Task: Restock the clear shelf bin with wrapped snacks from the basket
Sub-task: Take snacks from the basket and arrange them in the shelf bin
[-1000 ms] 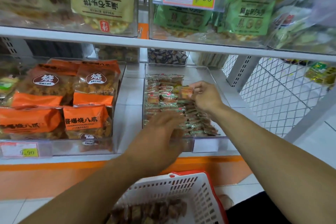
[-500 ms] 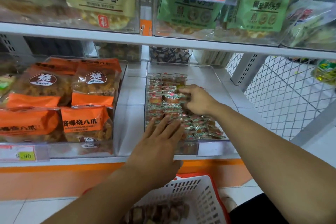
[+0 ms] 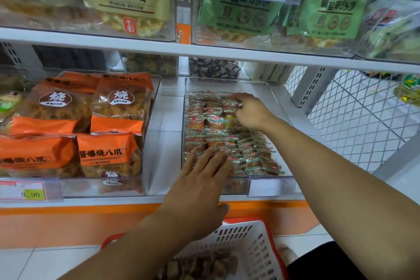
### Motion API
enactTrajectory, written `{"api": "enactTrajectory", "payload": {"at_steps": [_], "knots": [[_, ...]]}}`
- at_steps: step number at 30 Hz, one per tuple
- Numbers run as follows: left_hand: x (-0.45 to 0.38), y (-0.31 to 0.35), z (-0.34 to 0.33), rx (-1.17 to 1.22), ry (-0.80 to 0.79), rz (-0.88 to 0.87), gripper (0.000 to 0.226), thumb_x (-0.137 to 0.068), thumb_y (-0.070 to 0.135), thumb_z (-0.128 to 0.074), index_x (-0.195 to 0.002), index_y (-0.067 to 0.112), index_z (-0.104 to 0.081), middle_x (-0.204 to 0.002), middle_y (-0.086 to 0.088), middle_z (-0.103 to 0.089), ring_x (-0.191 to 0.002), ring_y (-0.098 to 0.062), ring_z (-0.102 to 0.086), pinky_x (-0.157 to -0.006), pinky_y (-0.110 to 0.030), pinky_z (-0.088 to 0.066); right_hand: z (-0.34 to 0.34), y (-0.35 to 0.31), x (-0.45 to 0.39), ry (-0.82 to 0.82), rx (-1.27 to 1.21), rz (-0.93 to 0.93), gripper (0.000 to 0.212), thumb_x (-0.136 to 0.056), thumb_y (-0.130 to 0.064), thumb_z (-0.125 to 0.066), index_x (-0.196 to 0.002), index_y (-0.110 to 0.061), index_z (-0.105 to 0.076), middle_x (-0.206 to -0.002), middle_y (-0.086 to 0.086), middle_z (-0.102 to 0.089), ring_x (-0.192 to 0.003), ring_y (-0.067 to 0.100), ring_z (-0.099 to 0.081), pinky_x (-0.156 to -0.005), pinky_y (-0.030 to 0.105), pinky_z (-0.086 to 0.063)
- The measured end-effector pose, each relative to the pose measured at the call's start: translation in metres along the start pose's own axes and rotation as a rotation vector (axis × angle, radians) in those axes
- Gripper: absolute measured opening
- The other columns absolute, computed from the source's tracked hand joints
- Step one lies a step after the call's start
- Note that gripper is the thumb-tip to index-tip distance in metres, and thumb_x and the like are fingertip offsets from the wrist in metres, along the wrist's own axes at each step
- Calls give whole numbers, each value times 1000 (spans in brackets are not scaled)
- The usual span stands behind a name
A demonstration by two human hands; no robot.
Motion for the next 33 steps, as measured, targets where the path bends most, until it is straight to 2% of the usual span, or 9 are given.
{"api": "enactTrajectory", "payload": {"at_steps": [2, 6, 8, 11, 17, 26, 29, 31, 33], "knots": [[0, 1, -1, -4, 9, -1, 91, -92, 52, -48, -158, 30, 10, -167, 8, 18, -150, -14, 27, -123, -46, 16, -7, -2, 0, -16, 60, 29, 45, -99, -7, -50, -143, -14, -46, -140, 15, -52, -111, 32, -59, -83, 30, -47], [-1, 0, -2, -21, 24, -4, 91, -92, 54, -48, -158, 31, 11, -167, 9, 17, -150, -14, 25, -122, -46, 16, -10, 3, 2, 102, 17, -13, 42, -95, -8, -55, -135, -15, -43, -119, 18, -59, -96, 30, -60, -72, 29, -43], [-1, 0, -3, -23, 30, -5, 91, -92, 54, -48, -158, 30, 10, -167, 9, 15, -151, -14, 24, -123, -47, 15, -10, 8, -1, 27, 20, -70, 44, -92, -13, -60, -134, -18, -48, -127, 16, -51, -102, 30, -59, -77, 27, -44], [-1, 0, -3, -28, 34, -7, 90, -92, 54, -48, -158, 30, 8, -167, 8, 15, -151, -14, 23, -123, -47, 14, -15, 7, 1, -117, 33, -65, 55, -84, -5, -63, -135, -20, -50, -115, 11, -57, -83, 23, -57, -62, 28, -42], [-3, 1, -3, -49, 22, -7, 90, -92, 53, -48, -159, 29, 6, -168, 7, 12, -152, -15, 20, -123, -47, 14, -10, 8, 3, 135, -53, -184, 66, -86, 2, -60, -143, -16, -33, -100, 11, -60, -84, 27, -58, -64, 32, -42], [-1, 0, 4, -3, 53, -48, 87, -92, 46, -55, -160, 26, -4, -169, 3, 3, -153, -14, 19, -123, -42, 16, -21, 9, 7, 160, -100, -192, 65, -89, 1, -58, -148, -15, -35, -104, 8, -63, -94, 28, -60, -78, 35, -51], [3, 2, 18, -11, 119, -39, 88, -87, 37, -65, -159, 23, -17, -168, -2, -9, -155, -20, 9, -126, -45, 4, -14, -1, 13, 178, -40, -155, 62, -87, 1, -61, -144, -16, -42, -127, 15, -57, -112, 31, -59, -96, 36, -50], [8, 6, 34, 14, 209, -25, 75, -81, 24, -69, -151, 17, -41, -159, -7, -35, -152, -29, -17, -124, -49, -16, -3, -10, 21, 242, -40, -140, 62, -86, 2, -62, -142, -18, -44, -136, 14, -48, -118, 29, -55, -101, 31, -46], [18, 11, 51, 58, 389, -37, 49, -77, 13, -67, -125, 12, -63, -131, -9, -60, -128, -33, -48, -105, -48, -41, 16, -25, 36, 380, -54, -57, 56, -85, 5, -56, -137, -15, -50, -133, 13, -50, -119, 26, -53, -101, 30, -46]]}}
Point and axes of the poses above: each hand's wrist, its own x-axis away from the middle knuckle, its own z-axis out of the back of the hand, y = z × x, the point moved 6 cm from there along -x, towards the middle knuckle
